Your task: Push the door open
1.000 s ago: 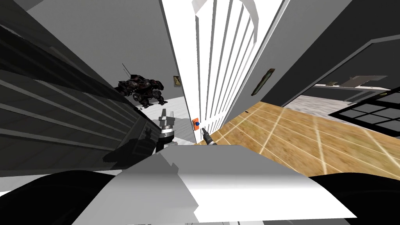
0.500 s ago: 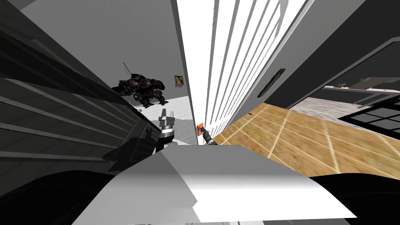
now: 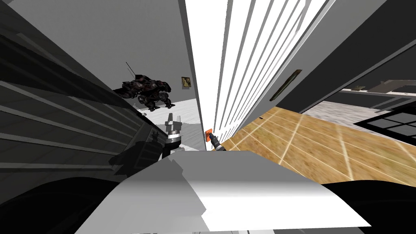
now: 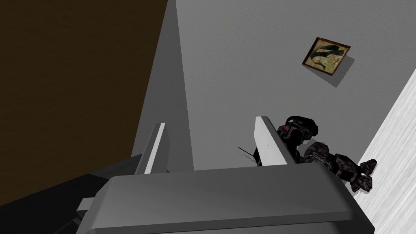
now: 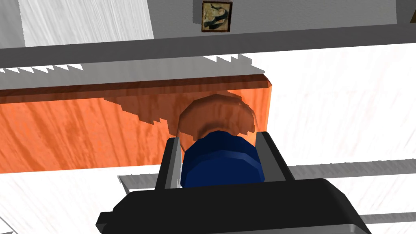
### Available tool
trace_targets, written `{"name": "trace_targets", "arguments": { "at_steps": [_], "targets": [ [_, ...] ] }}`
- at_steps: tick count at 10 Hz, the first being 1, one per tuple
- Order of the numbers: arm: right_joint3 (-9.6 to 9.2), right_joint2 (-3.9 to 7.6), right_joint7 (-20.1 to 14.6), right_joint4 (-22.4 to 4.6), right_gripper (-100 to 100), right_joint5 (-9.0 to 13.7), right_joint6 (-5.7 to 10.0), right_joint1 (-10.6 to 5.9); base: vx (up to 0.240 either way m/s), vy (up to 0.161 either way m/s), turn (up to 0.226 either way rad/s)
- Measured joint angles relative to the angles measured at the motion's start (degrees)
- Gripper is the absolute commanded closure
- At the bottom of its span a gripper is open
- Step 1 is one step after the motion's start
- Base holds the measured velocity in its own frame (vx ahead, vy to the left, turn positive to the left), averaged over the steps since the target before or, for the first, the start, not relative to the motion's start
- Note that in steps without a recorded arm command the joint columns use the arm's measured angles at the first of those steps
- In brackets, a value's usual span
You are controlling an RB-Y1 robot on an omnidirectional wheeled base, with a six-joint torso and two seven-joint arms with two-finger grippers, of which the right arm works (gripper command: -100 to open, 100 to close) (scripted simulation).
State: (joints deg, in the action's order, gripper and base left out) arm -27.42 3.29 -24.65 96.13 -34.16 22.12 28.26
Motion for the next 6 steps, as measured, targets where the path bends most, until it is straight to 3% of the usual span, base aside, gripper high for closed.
{"name": "trace_targets", "arguments": {
  "at_steps": [2, 6],
  "targets": [
    [0.01, 0.0, 0.0, 0.0, 100, 0.0, -0.01, 0.01, 0.044, 0.032, -0.019],
    [1.32, 0.37, 0.4, -0.9, 100, 0.7, -0.22, -0.46, 0.119, 0.117, -0.058]
  ]
}}
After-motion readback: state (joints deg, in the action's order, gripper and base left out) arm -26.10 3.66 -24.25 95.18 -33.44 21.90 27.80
